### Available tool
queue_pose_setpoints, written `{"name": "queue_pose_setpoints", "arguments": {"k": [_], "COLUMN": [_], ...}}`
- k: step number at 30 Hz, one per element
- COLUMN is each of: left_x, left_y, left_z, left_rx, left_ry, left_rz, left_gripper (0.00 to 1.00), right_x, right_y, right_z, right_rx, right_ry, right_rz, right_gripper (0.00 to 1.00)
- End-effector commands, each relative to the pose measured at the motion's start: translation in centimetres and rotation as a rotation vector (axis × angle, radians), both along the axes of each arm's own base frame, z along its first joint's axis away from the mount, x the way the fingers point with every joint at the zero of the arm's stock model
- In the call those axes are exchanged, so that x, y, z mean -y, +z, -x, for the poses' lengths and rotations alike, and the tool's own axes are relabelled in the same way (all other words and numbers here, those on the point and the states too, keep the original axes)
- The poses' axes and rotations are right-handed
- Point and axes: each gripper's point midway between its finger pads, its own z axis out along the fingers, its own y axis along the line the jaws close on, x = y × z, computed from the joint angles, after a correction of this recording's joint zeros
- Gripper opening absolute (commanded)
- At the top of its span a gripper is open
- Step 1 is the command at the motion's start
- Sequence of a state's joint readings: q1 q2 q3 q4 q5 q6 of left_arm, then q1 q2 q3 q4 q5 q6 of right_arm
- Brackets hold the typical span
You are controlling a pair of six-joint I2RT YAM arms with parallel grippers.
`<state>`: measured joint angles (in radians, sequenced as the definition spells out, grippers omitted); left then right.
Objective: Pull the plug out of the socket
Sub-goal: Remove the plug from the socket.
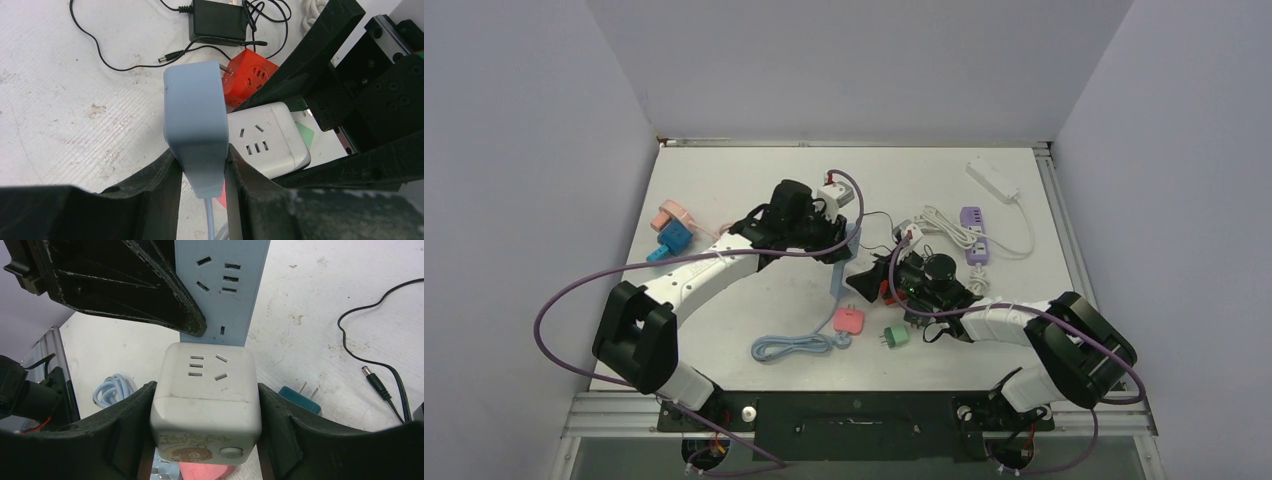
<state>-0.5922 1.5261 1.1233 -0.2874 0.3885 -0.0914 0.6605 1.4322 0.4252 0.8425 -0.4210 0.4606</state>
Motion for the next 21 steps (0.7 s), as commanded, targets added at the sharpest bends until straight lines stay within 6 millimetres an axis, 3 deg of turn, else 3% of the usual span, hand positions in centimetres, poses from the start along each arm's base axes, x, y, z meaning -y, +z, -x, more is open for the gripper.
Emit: {"name": "queue_pose_setpoints", "arguments": {"k": [1,7,14,21], "left_x": [0.5,-0.6,-6.2,-6.7], "left_y": [4.5,3.6,1.0,1.1], "left_z": [-0.2,-1.8,-5.8,-6.2], "left_rx": [0.123,0.126,0.16,0.167], "left_ry": [-0.095,0.015,0.361,0.395], "left_rz": [0.076,0.02,-0.241,-0.256], "left_gripper": [0.0,0.0,0.0,0.0], "right_x": [-0.6,-0.4,-0.7,-1.2], "right_y": [3.7,3.4,2.5,2.8], "right_z": [0.3,-0.2,-0.5,0.0], "right_rx": [0.1,0.101,0.151,0.175], "right_ry": [0.065,0.031,-0.088,-0.085], "right_rz": [-0.107,-0.078,0.073,0.088], "right_gripper": [0.05,0.05,0.05,0.05]}}
